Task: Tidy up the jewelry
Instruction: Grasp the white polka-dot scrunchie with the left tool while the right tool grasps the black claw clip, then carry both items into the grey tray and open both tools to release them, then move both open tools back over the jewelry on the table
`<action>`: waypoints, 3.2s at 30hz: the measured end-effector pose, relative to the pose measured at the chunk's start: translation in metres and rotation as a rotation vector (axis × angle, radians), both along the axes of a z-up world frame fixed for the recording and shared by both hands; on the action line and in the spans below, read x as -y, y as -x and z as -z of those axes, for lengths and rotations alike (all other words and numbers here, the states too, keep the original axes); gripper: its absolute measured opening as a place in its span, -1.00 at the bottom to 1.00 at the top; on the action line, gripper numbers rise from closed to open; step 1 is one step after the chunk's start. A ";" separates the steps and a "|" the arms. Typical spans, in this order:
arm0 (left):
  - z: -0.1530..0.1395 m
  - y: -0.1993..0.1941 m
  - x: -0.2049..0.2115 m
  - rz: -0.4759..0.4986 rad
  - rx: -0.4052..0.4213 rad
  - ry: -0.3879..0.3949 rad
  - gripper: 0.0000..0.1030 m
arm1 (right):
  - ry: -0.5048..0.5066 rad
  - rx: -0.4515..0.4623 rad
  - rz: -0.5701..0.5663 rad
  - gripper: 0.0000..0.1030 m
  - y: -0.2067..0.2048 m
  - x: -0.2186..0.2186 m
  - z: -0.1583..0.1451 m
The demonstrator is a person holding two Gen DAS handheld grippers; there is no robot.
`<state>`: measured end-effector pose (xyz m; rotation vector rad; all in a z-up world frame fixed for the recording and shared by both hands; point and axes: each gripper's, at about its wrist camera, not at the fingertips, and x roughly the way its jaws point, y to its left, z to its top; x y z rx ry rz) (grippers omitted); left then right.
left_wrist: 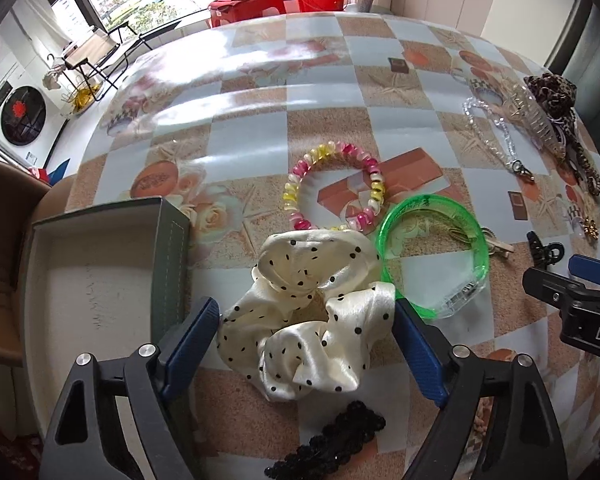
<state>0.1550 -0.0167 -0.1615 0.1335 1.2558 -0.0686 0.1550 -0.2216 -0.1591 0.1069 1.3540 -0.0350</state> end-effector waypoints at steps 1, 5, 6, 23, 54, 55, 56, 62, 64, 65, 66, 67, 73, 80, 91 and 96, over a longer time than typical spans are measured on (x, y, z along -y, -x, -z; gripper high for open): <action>0.001 0.000 0.000 -0.004 0.004 0.002 0.57 | 0.012 0.003 -0.006 0.51 -0.001 -0.002 0.003; 0.008 0.001 0.000 -0.009 -0.005 0.003 0.16 | 0.069 0.055 -0.022 0.29 -0.001 -0.008 0.003; 0.007 0.001 -0.001 -0.009 0.001 0.015 0.02 | 0.080 0.062 -0.022 0.15 0.000 -0.009 0.002; -0.051 0.028 -0.016 -0.017 0.122 0.146 -0.68 | -0.027 0.121 0.042 -0.49 0.028 0.013 -0.032; -0.025 0.044 -0.229 -0.378 0.104 0.025 -0.68 | -0.244 0.129 -0.393 -0.49 -0.028 -0.289 -0.052; -0.021 0.043 -0.231 -0.381 0.099 0.023 -0.68 | -0.236 0.120 -0.397 -0.49 -0.031 -0.294 -0.046; -0.016 0.041 -0.231 -0.381 0.091 0.019 -0.68 | -0.228 0.112 -0.400 -0.49 -0.033 -0.300 -0.042; -0.002 0.042 -0.234 -0.377 0.069 0.002 -0.68 | -0.164 0.083 -0.413 -0.49 -0.040 -0.315 -0.015; 0.001 0.042 -0.234 -0.377 0.066 -0.005 -0.68 | -0.144 0.079 -0.416 -0.49 -0.040 -0.316 -0.010; 0.003 0.041 -0.233 -0.375 0.061 -0.009 -0.68 | -0.137 0.078 -0.416 -0.49 -0.040 -0.316 -0.008; 0.004 0.041 -0.233 -0.374 0.059 -0.013 -0.62 | -0.128 0.076 -0.416 -0.49 -0.042 -0.318 -0.005; 0.003 0.041 -0.233 -0.372 0.058 -0.019 -0.43 | -0.125 0.073 -0.415 -0.49 -0.042 -0.318 -0.003; -0.004 0.038 -0.230 -0.374 0.092 -0.063 0.25 | -0.101 0.086 -0.425 -0.48 -0.041 -0.322 -0.002; -0.006 0.036 -0.225 -0.360 0.086 -0.083 0.25 | -0.140 0.082 -0.406 0.02 -0.040 -0.320 -0.007; -0.034 0.058 -0.223 -0.357 0.134 -0.089 1.00 | -0.249 0.137 -0.330 0.26 -0.020 -0.282 -0.058; -0.047 0.065 -0.212 -0.303 0.144 -0.075 1.00 | -0.263 0.143 -0.254 0.29 0.000 -0.250 -0.074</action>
